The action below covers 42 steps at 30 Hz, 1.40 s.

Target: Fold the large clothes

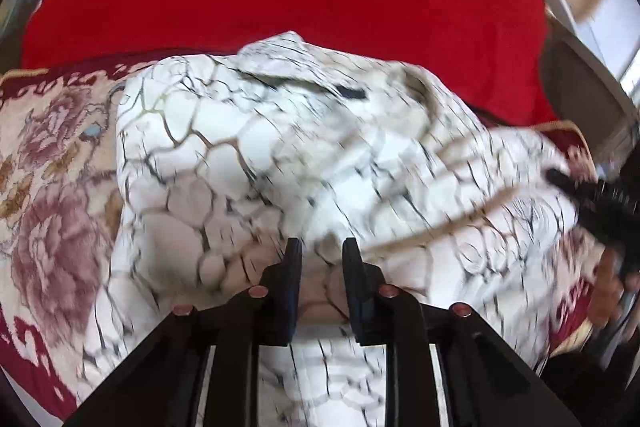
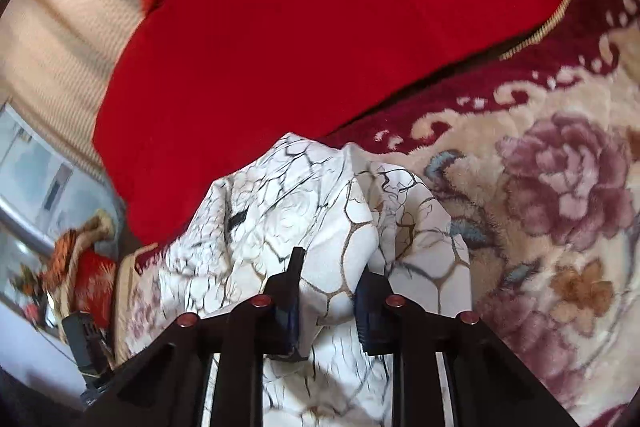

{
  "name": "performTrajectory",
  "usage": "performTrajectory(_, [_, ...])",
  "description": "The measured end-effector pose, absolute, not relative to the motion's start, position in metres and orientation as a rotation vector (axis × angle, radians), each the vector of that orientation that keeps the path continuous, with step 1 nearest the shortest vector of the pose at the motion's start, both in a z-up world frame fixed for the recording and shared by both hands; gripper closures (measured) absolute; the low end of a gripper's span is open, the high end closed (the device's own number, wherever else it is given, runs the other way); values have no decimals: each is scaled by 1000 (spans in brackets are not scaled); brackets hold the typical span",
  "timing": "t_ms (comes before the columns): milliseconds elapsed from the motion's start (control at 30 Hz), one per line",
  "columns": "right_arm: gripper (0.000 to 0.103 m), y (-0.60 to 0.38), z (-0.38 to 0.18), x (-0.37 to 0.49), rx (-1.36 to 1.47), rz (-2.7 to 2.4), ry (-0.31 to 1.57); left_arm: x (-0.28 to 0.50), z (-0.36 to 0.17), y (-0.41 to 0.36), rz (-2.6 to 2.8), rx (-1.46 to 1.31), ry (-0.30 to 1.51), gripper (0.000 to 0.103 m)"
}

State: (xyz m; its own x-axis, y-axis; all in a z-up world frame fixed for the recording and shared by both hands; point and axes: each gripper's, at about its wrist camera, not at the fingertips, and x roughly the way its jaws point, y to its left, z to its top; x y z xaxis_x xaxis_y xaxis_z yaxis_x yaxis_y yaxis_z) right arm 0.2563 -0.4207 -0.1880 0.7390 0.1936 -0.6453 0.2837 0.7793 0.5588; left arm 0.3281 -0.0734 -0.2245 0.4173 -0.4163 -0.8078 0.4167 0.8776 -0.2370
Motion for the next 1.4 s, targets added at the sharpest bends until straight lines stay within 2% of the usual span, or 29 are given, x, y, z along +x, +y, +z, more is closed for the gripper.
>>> performTrajectory(167, [81, -409, -185, 224, 609, -32, 771, 301, -233, -73, -551, 30, 985, 83])
performTrajectory(400, [79, -410, -228, 195, 591, -46, 866, 297, -231, -66, -533, 20, 996, 82])
performTrajectory(467, [72, -417, -219, 192, 595, -41, 860, 294, -219, -61, -526, 8, 973, 82])
performTrajectory(500, [62, -423, -214, 187, 616, -42, 841, 291, -212, -59, -524, 3, 954, 82])
performTrajectory(533, [39, -432, -207, 180, 652, -50, 799, 289, -204, -55, -519, 1, 930, 82])
performTrajectory(567, [29, -438, -201, 173, 676, -68, 754, 287, -195, -52, -511, 2, 906, 80])
performTrajectory(600, [23, -444, -195, 166, 691, -98, 707, 285, -190, -49, -501, 3, 889, 73])
performTrajectory(633, [23, -448, -189, 162, 691, -128, 669, 284, -183, -46, -487, -3, 869, 62])
performTrajectory(700, [23, -453, -177, 152, 664, -177, 581, 284, -178, -44, -473, -17, 849, 51])
performTrajectory(800, [27, -440, -169, 156, 623, -112, 557, 287, -181, -49, -461, -21, 857, 50])
performTrajectory(933, [47, -392, -181, 181, 459, -28, 671, 295, -209, -67, -427, -1, 942, 50])
performTrajectory(1067, [47, -361, -227, 210, 396, 30, 940, 296, -238, -80, -372, 103, 1007, 50])
performTrajectory(1400, [47, -360, -178, 227, 284, -67, 741, 281, -225, -90, -315, 255, 880, 50])
